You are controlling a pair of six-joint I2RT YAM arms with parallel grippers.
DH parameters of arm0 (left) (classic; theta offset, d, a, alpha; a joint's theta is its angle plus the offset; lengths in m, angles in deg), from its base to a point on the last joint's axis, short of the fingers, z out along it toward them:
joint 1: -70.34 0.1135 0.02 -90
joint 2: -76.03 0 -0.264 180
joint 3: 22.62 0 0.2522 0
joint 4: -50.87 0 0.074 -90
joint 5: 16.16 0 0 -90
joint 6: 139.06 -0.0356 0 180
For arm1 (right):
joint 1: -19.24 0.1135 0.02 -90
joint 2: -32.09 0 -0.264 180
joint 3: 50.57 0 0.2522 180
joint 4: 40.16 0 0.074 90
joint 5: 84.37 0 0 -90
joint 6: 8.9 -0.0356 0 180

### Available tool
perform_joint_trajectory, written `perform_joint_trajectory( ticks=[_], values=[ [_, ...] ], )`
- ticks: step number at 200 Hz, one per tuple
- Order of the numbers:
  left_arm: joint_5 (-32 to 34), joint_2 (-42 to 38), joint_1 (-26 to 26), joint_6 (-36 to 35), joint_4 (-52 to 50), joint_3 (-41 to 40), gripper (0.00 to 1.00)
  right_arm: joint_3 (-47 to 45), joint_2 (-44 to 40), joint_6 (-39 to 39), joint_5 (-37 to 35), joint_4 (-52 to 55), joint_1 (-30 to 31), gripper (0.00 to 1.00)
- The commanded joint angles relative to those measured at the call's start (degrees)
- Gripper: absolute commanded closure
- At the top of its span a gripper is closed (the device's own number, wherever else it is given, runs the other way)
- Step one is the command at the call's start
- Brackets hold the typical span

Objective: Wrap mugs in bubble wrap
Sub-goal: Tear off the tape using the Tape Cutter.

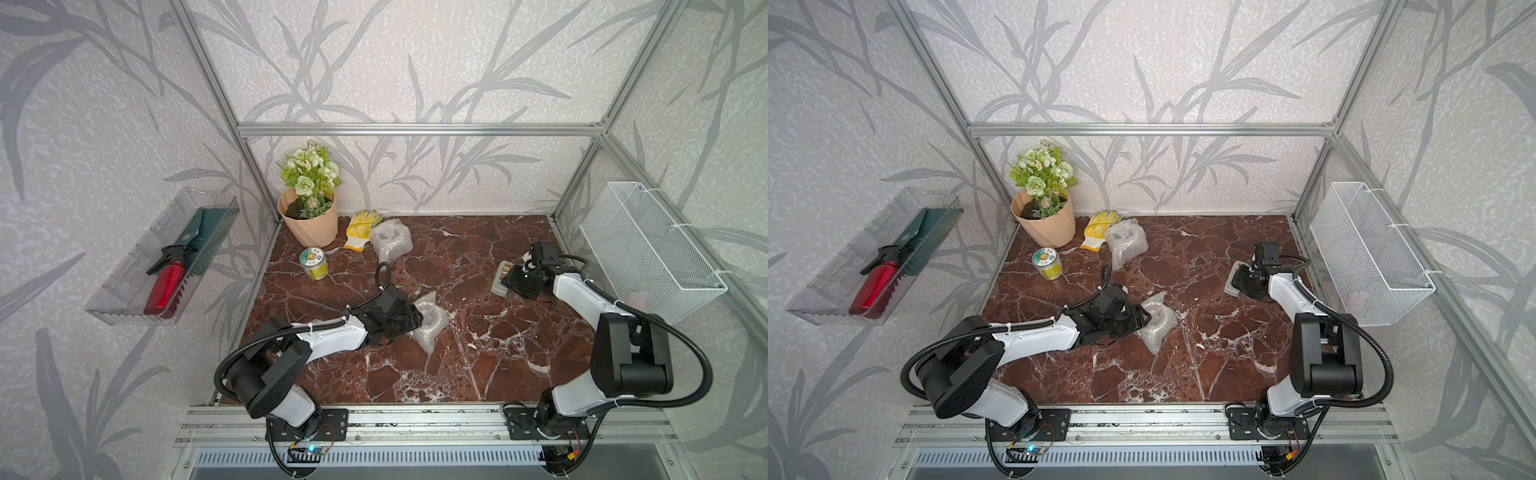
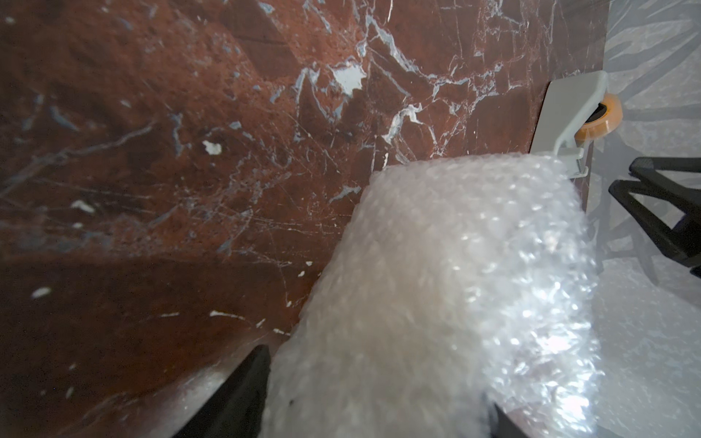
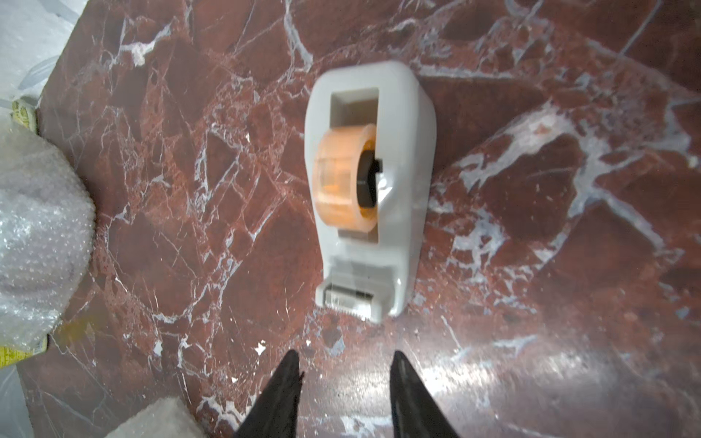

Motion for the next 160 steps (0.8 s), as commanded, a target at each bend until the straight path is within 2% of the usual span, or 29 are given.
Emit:
perform_joint_trajectory(
  ticks=[1,42,160],
  values=[
    [1.3,2.23,-0.21,-1.22,-9.36,-0.26,0.32,3.81,2.84,2.17,2.98,0.61,-0.94,0.6],
    [0.68,3.08,-0.21,-1.15,-9.1,0.2,0.32,5.32,6.65,2.31,6.42,0.07,-3.02,0.63],
    [0.18,2.98,-0.21,-1.29,-10.14,0.76,0.32,1.46,12.3,-0.49,15.96,-8.57,-6.46,0.66]
  ],
)
